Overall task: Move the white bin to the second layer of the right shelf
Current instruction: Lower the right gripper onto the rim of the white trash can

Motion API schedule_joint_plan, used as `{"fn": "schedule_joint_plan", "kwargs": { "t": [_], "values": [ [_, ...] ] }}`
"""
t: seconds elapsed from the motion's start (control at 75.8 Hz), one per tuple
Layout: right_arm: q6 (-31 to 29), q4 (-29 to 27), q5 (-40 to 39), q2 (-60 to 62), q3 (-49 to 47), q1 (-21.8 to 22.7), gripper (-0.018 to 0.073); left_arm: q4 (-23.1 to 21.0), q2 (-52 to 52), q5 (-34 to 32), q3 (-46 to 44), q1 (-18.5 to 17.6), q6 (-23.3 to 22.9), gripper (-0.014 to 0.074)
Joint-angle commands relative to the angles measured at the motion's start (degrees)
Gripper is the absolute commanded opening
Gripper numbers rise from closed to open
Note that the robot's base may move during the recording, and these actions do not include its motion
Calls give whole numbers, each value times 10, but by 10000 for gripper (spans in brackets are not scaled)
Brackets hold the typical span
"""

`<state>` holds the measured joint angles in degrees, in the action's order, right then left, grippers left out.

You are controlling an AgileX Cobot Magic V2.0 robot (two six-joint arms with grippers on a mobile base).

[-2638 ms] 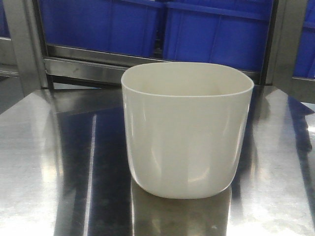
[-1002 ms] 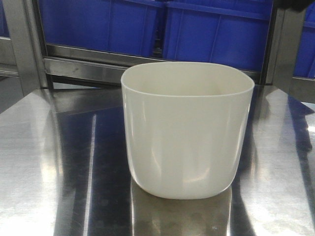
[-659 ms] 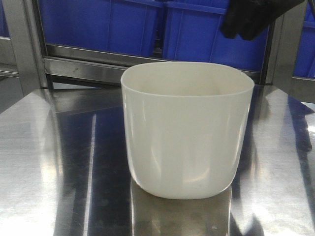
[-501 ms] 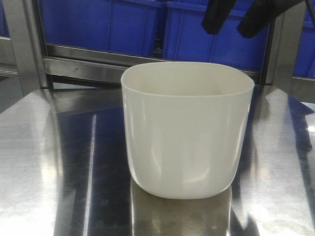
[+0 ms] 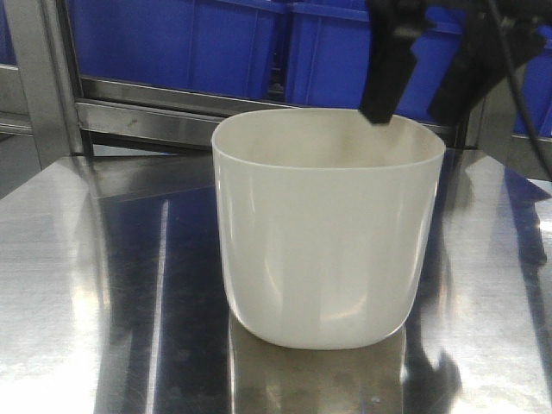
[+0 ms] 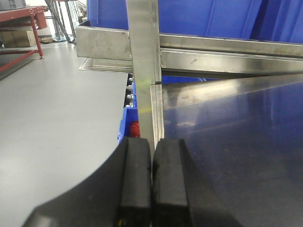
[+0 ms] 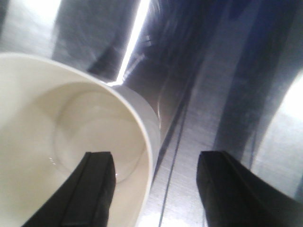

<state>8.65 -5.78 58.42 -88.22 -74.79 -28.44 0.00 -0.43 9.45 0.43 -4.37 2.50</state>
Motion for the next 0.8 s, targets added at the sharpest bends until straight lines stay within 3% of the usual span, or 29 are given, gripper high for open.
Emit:
{"fn": "schedule_joint_plan", "kwargs": {
  "t": [0.0, 0.541, 0.633, 0.791],
  "values": [
    [-7, 1, -7, -1, -20, 0, 498, 0, -8, -50, 21, -1, -3, 85],
    [-7, 1, 9, -86, -20, 0, 488, 0, -8, -50, 21, -1, -3, 85],
    [-7, 1, 9, -86, -20, 0, 399, 0, -8, -50, 21, -1, -3, 85],
    [-7, 1, 11, -84, -23, 0, 60, 0, -8, -50, 21, -1, -3, 85]
  ]
}}
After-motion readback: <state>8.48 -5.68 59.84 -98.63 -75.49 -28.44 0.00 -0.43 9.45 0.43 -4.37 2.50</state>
